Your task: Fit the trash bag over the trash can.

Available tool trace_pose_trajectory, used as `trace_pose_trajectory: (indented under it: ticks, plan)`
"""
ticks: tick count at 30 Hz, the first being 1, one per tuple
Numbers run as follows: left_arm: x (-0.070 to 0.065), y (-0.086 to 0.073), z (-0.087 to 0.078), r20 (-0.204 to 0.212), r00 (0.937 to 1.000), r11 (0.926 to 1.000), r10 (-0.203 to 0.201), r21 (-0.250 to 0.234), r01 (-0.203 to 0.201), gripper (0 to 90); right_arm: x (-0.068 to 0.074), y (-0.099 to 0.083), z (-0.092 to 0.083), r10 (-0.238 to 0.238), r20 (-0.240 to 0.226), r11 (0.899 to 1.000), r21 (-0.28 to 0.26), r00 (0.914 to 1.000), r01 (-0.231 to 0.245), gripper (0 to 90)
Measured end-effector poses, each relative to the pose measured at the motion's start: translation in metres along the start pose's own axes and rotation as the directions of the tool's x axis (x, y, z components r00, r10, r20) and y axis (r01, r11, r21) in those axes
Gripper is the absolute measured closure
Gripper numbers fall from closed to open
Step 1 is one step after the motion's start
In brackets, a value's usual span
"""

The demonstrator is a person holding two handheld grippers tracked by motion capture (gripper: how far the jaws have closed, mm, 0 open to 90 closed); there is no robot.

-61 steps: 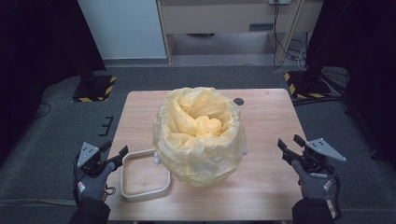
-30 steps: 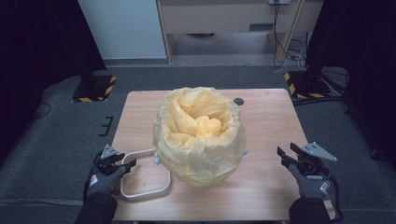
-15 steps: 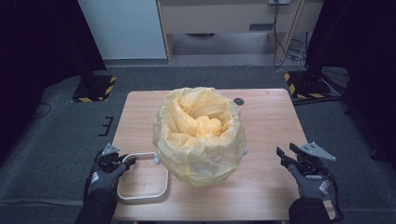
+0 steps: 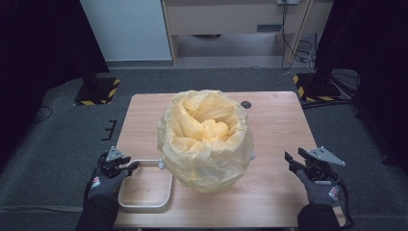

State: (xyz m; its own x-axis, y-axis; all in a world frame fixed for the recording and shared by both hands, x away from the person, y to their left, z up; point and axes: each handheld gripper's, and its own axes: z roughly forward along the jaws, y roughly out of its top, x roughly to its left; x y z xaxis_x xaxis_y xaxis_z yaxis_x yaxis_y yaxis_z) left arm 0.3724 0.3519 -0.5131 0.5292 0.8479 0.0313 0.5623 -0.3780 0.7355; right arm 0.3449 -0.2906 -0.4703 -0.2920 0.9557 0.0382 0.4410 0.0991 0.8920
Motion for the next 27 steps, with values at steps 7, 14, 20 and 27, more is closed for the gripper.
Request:
trace_pose_trajectory:
  ticks: [7,14,20,27]
  plan:
    - [0.005,0.001,0.007,0.046,0.9958,0.9968,0.079,0.008,-0.08,48.9,0.001,0.0,0.002,-0.013,-0.006,1.0,0.004,0.9999,0.013,42.6]
    - [0.006,0.003,0.011,0.119,0.9891,0.9961,0.087,0.005,-0.088,61.4,0.003,0.0,0.002,-0.023,-0.013,1.0,0.009,0.9997,0.023,43.0]
    - [-0.001,0.006,0.01,0.035,0.9986,0.9974,0.039,0.06,-0.041,78.4,0.003,0.001,0.002,-0.022,-0.013,1.0,0.004,0.9997,0.022,43.1]
    - [-0.006,0.007,0.011,-0.005,0.9998,0.9975,-0.018,0.069,0.018,79.1,0.002,0.0,0.001,-0.018,-0.007,1.0,0.006,0.9998,0.018,43.1]
